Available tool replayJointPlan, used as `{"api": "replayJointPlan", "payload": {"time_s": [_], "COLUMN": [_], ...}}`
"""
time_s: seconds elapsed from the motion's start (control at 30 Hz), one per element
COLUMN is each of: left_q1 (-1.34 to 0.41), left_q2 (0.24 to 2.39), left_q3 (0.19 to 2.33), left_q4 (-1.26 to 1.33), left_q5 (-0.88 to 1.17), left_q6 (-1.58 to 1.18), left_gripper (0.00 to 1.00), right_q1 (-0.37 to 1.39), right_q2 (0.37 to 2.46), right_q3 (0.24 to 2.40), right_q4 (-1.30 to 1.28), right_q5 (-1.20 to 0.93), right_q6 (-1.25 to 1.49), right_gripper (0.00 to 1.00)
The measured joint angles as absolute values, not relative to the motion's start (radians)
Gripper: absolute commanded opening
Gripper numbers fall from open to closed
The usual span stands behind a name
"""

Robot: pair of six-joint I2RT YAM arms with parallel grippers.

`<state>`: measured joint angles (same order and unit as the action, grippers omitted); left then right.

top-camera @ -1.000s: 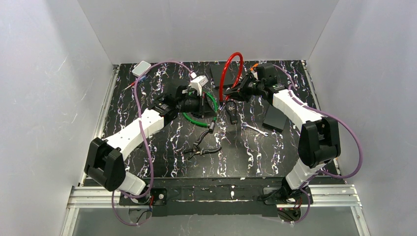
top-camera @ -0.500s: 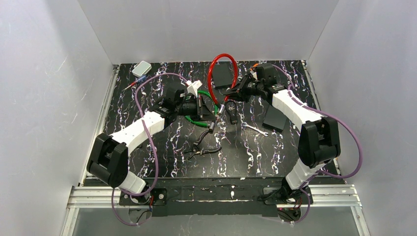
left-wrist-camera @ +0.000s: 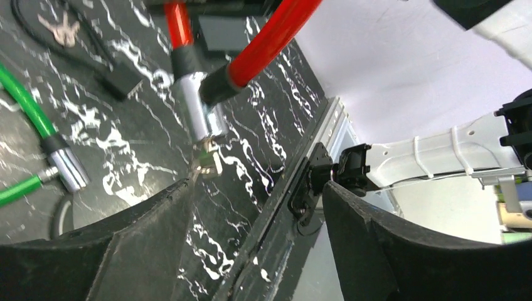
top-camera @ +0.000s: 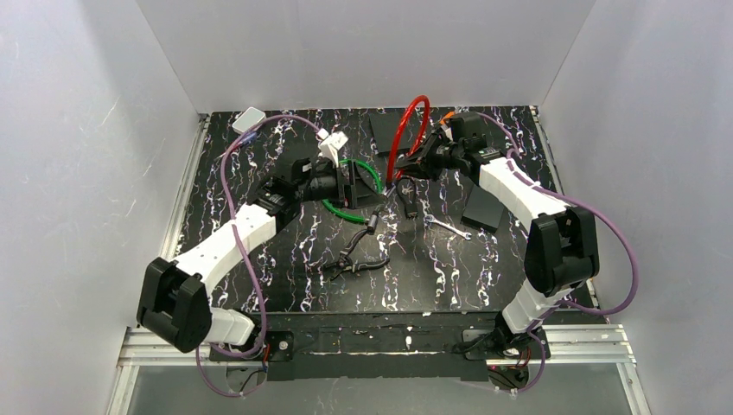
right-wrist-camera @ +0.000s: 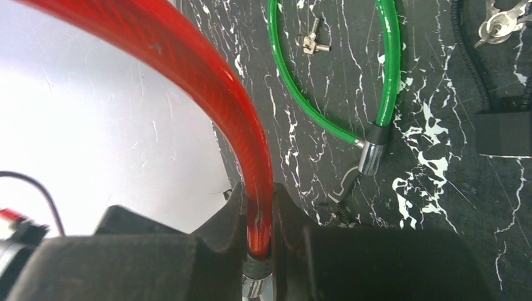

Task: Lock with the key
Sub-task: Lock the lock.

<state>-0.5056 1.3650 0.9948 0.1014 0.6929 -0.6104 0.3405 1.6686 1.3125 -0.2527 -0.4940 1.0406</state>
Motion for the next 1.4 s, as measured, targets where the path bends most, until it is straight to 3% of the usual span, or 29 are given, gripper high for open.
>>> {"api": "replayJointPlan", "payload": {"time_s": [0.53, 0.67, 0.8, 1.33, 1.4], "left_q1": [-0.549, -0.559, -0.559, -0.498, -0.497], "left_q2": [1.464, 1.517, 1.544, 1.536, 1.521], "left_q3": [1.187, 1.241, 1.272, 1.299, 1.272], "left_q4": [0.092, 0.064, 0.043, 0.014, 0.011], "left_q5": [0.553, 0.519, 0.514, 0.57, 0.569], "left_q6": [-0.394, -0.384, -0.385, -0.431, -0.431], "left_gripper": [0.68, 0.47, 0.0, 0.0, 0.05], "right_q1": [0.352, 0.365, 0.373, 0.381, 0.382], "right_q2": [1.661, 1.661, 1.661, 1.661, 1.661], "right_q3": [1.313, 1.313, 1.313, 1.313, 1.313], "right_q4": [-0.321, -0.325, -0.341, -0.336, -0.341], "right_q5": [-0.44, -0.431, -0.42, -0.415, -0.415], "right_q6": [0.985, 0.976, 0.968, 0.976, 0.973], "right_gripper": [0.01, 0.01, 0.01, 0.01, 0.01]}}
